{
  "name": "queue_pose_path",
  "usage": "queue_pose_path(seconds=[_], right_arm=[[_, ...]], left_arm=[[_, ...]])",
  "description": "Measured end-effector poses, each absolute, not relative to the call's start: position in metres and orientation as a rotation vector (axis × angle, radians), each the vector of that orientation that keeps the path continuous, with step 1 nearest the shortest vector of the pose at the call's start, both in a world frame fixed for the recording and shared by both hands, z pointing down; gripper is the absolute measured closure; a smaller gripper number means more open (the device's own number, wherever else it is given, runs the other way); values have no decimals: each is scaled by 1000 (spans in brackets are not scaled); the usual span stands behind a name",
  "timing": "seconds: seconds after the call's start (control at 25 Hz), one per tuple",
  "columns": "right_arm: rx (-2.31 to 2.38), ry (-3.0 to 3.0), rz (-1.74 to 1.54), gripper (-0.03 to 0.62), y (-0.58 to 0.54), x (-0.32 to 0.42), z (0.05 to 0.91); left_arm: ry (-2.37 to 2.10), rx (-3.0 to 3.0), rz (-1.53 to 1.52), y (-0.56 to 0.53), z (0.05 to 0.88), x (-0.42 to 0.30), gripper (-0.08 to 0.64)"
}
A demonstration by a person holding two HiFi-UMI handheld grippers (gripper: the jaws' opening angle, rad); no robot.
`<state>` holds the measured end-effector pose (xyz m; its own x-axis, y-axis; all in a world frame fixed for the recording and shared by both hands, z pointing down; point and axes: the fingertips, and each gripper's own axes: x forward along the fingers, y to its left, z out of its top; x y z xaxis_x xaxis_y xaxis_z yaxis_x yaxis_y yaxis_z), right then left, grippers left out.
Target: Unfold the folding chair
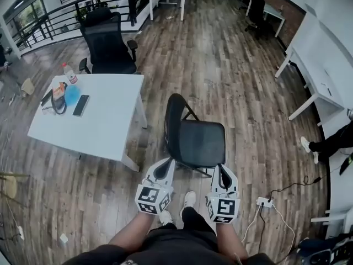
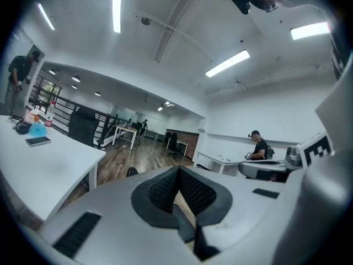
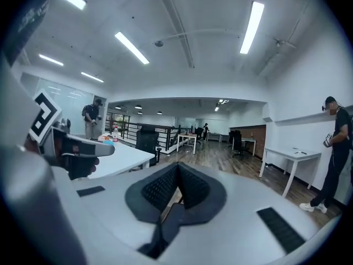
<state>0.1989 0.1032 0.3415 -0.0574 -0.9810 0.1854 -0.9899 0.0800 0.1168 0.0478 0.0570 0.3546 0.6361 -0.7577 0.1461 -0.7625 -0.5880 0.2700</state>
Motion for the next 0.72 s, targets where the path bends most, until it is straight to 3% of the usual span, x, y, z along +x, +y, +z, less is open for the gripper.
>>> queue_pose_path(seconds=[0.72], right_arm=[[1929,-2229,-111,577,179,206,296]], left_arm=[[-1305,2599,85,152,302,82,554]])
